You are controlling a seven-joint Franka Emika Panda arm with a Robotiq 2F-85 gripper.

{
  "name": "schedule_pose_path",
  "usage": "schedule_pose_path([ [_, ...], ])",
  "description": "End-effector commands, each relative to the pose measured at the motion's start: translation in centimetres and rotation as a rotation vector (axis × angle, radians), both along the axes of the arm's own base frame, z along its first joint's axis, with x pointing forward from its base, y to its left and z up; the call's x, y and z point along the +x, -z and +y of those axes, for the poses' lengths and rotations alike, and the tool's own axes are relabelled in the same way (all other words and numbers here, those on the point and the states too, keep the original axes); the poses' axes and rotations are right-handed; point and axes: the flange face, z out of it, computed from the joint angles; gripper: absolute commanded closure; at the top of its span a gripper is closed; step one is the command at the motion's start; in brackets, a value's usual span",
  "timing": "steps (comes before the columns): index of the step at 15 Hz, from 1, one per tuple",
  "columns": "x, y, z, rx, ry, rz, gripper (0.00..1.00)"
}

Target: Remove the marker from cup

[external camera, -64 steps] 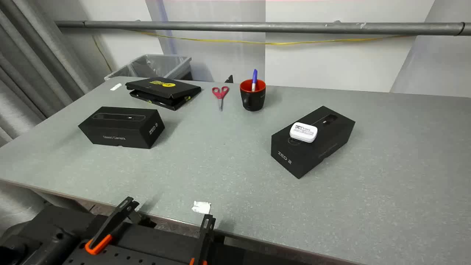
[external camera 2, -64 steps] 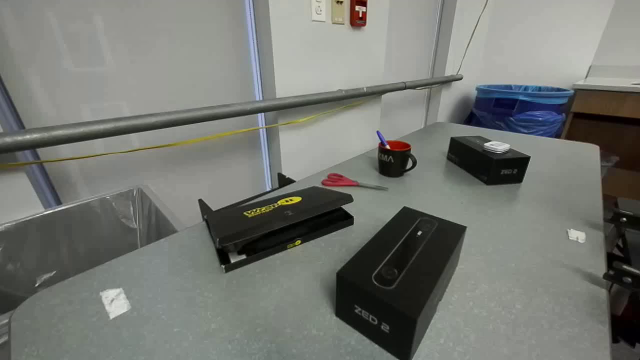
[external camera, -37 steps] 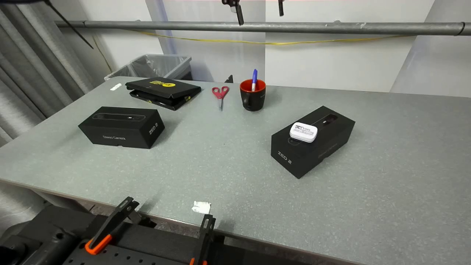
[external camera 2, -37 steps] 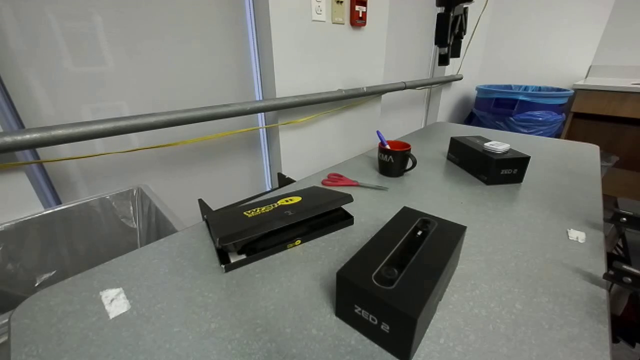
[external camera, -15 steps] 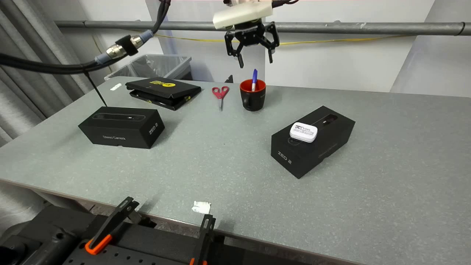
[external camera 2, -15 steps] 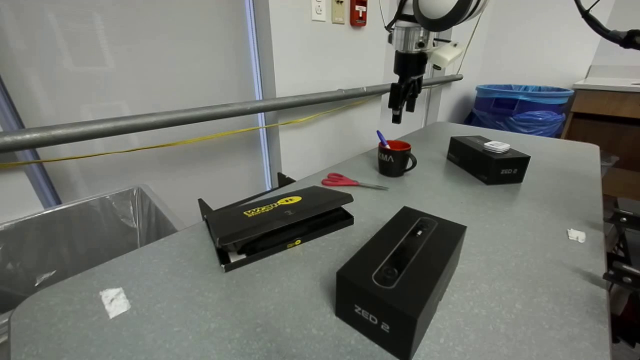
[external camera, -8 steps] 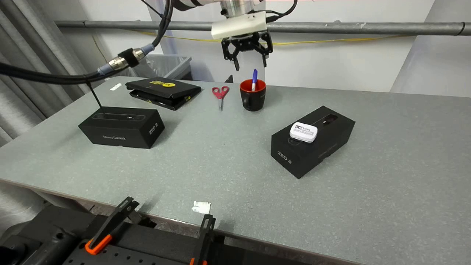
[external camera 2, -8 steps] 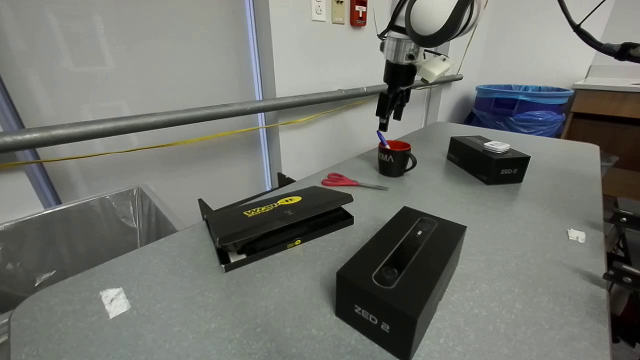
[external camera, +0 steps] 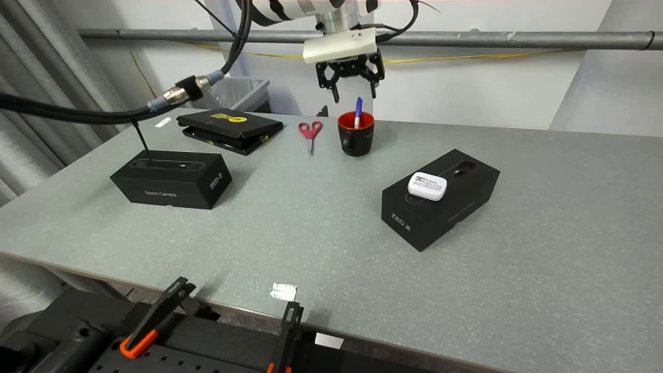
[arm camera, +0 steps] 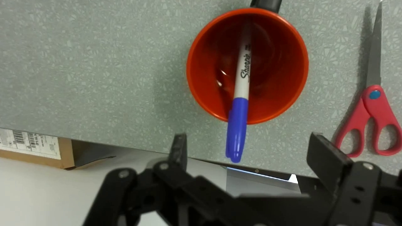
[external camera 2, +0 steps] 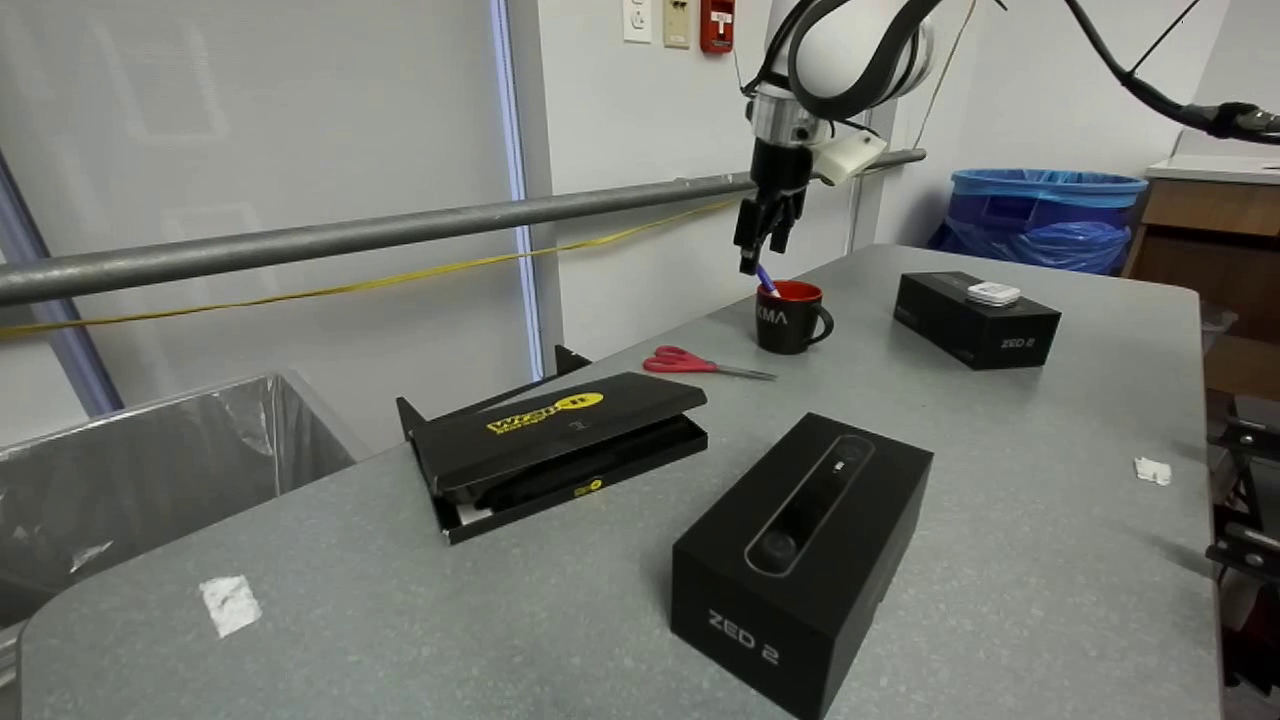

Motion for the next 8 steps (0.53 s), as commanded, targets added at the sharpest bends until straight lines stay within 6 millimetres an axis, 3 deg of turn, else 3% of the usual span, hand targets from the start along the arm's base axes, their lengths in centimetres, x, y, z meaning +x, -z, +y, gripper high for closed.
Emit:
schedule_pose_path([
  [1, 1.80, 0.89, -0.57, 0.015, 0.007, -0.013, 0.00],
  [4, 2.10, 1.31, -0.50, 0.018, 0.004, -0.001, 0.00],
  [5, 2.19, 1.45, -0.50, 0.022, 0.006, 0.006, 0.25],
  [6, 2.19, 1.58, -0.47, 0.027, 0.005, 0.013, 0.26],
  [8, 2.24, 1.60, -0.43, 0.030, 0.009, 0.012, 0.42],
])
